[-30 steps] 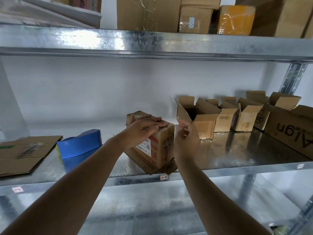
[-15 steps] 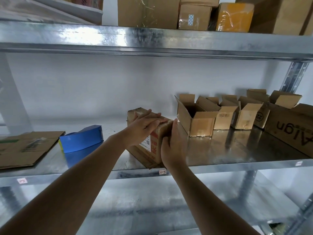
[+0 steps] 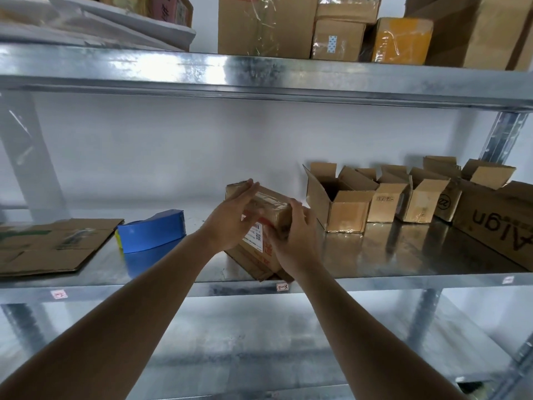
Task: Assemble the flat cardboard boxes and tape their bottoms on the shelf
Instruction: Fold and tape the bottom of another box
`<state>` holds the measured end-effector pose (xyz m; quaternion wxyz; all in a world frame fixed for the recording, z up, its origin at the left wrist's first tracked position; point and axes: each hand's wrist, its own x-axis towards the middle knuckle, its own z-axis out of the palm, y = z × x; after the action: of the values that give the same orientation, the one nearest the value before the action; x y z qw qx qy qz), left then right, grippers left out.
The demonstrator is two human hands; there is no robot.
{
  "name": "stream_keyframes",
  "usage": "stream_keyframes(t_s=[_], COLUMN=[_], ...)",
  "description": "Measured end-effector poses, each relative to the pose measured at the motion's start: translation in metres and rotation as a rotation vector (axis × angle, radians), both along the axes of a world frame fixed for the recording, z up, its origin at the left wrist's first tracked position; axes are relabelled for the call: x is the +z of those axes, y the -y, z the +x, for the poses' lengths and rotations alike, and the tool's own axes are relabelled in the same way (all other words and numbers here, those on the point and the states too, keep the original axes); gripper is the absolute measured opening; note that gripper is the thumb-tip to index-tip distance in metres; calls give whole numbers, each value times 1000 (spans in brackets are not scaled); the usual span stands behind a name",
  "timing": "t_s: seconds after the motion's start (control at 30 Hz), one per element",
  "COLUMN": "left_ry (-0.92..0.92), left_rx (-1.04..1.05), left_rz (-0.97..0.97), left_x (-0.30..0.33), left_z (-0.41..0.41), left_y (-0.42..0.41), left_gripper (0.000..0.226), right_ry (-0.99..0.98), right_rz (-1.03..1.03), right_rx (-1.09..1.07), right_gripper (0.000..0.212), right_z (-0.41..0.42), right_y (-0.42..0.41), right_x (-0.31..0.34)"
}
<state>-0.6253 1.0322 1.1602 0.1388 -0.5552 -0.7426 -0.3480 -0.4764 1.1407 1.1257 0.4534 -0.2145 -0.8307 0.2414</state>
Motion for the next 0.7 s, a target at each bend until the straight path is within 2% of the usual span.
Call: stream_keyframes(t_s=[0.1,0.17,0.23,0.3,0.37,0.5,0.53,0.6,0.7], left_ry=[20,91,120,190,335,414,397,426,509], left_rx=[-54,-2,81,84,65,86,130,187,119], left_rz=[-20,-52,-121,-148,-97,44,48,26,8], left_x=[-2,1,1,-2,-2,4,5,5,4], left_z=[-1,2,-2,-12,-20,-14,-13,-13,-12], left_y=[16,24,29,32,34,36,35,35,38], left_gripper=[55,67,65,46,43,41,45,49,46], right_ry=[-39,-78,-146,-195,-207,-156,-194,-282,-438], right_rz=[13,-15,-106,-214,-375,-650,-714,-845,-1083], right_rx=[-44,-101,-134,-162,-211,-285,-252,-141,68], right_gripper=[77,75,74,72,75,96,94,76,49], right_z=[-4,-7,-9,-9,-14,-23,-26,-25,-18], right_y=[6,11,15,16,13,5,-1,3,17], right_x=[6,9,14,21,26,20,12,6,9])
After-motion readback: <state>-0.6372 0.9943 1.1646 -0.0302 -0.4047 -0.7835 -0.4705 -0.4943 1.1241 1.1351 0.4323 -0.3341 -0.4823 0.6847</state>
